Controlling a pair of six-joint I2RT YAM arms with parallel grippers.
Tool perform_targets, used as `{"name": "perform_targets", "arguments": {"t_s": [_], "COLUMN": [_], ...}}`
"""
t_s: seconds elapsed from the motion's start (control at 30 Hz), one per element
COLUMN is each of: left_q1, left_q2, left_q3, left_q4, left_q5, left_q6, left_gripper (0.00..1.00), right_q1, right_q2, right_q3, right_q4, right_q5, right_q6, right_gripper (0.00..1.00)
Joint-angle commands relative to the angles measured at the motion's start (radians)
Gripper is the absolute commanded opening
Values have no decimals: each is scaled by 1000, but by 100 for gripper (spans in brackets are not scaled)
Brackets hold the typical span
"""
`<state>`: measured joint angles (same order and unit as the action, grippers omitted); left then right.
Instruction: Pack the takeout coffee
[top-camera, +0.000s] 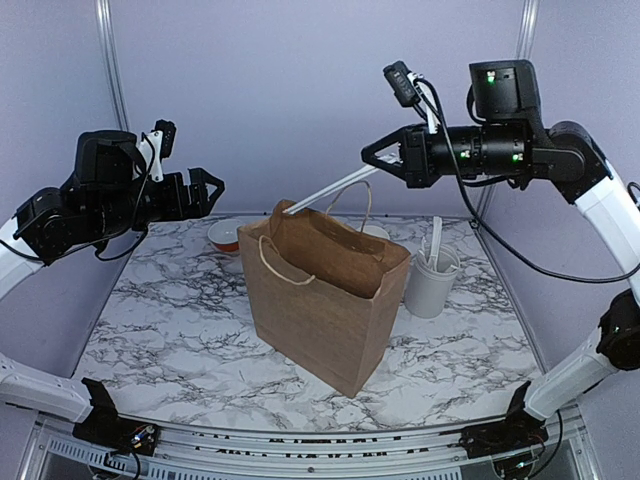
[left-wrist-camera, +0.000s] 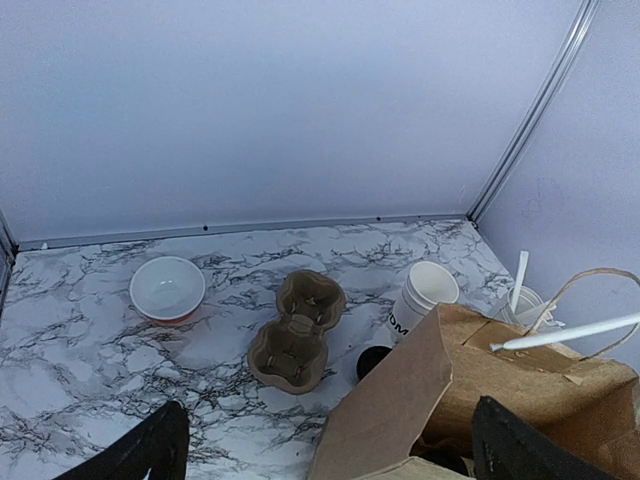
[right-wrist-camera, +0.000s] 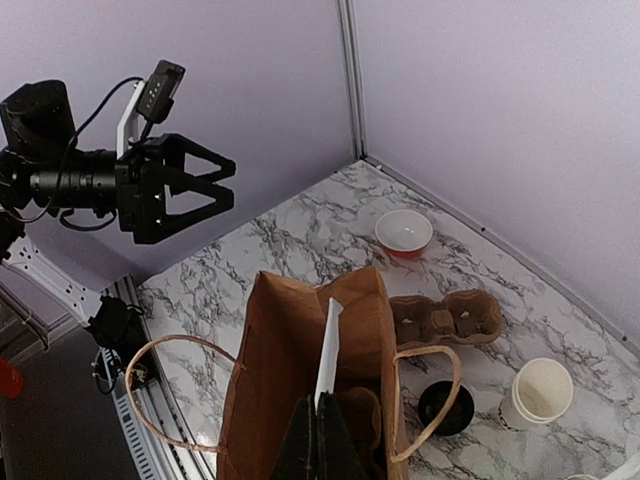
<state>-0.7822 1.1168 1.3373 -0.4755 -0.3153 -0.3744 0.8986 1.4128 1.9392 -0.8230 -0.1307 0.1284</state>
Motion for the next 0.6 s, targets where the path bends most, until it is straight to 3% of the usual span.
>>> {"name": "perform_targets", "arguments": {"t_s": [0.0, 0.3, 0.43, 0.57], "left_q1": [6, 6, 6, 6], "left_q2": [-14, -5, -4, -5], "left_q3": [-7, -8, -9, -9], "left_q4": [23, 22, 23, 23], "left_q5": [-3, -1, 0, 1], "left_q6": [8, 3, 5, 3], "left_gripper": [99, 99, 99, 99], "right_q1": [72, 120, 120, 120], "right_q2": [43, 106, 110, 110], "right_q3": [55, 64, 55, 55], "right_q4": [-112, -177, -167, -162], "right_q5": [108, 172, 169, 177], "right_q6": [-49, -69, -69, -67], "right_gripper": [0, 0, 6, 19]}}
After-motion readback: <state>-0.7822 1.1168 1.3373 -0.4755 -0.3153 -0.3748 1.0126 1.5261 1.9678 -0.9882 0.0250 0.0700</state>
